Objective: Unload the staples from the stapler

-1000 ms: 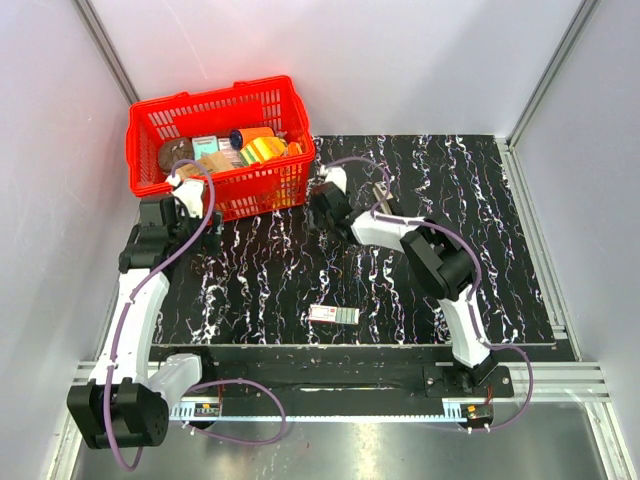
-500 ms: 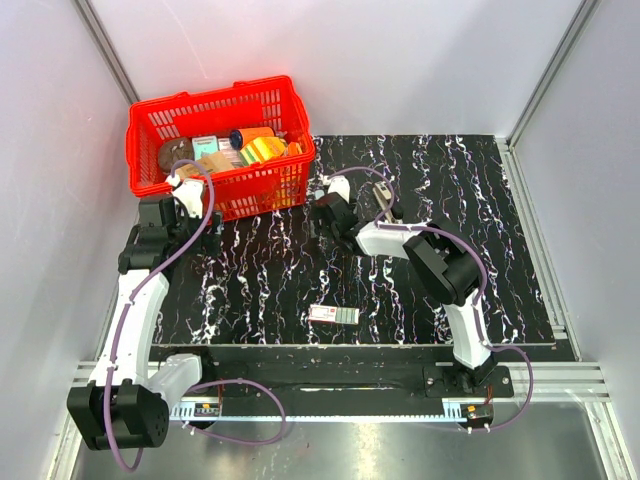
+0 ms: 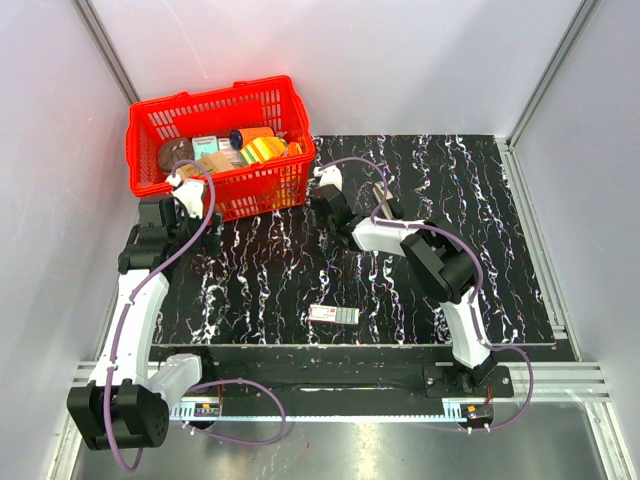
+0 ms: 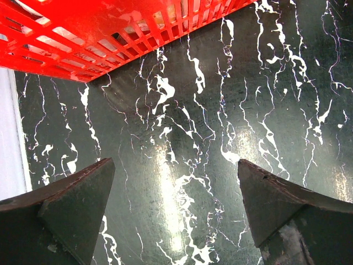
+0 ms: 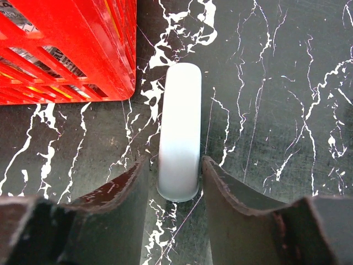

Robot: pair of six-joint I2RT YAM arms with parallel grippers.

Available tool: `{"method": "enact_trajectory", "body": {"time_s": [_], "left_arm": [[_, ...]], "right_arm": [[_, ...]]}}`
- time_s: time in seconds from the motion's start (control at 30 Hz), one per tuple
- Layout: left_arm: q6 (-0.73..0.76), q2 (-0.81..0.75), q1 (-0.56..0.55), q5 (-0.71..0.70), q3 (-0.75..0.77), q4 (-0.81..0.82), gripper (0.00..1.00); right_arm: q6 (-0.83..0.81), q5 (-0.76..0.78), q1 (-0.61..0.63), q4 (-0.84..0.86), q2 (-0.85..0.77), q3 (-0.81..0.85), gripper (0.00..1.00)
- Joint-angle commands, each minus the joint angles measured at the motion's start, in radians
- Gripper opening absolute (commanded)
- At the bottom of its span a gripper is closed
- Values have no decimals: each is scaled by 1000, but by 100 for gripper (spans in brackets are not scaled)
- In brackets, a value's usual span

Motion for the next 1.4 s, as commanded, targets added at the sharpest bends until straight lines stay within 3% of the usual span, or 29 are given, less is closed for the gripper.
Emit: {"method": "enact_trajectory", "body": {"time_s": [0.0,0.1,0.37,0.73,0.9,1.07,1.2,1.37], "left_arm": [[11,-6,6,2,23,19,99],[20,-17,6,-3,22,19,99],[34,-52,6,5,11,4,99],[55,-82,6,20,-24,-2,99],[75,-85,6,32,-41,-2,99],[100,-86,6,58,-55,0,99],[110,-82,6,158,-81,6,99],[95,-79,5,400,-89,26,99]], "right_arm": [[-6,21,3,11,12,35,47],[6,20,3,-14,10,30,46],[54,-14,19,-29,-43,-31,30],[188,64,245,-49,-252,-220,22],[270,130,363,-148,-240,-165,22],[342,107,392,-204,-204,-83,20],[395,105,391,-193,-223,-36,17],[506,119,385,-130,-269,-25,6]]}}
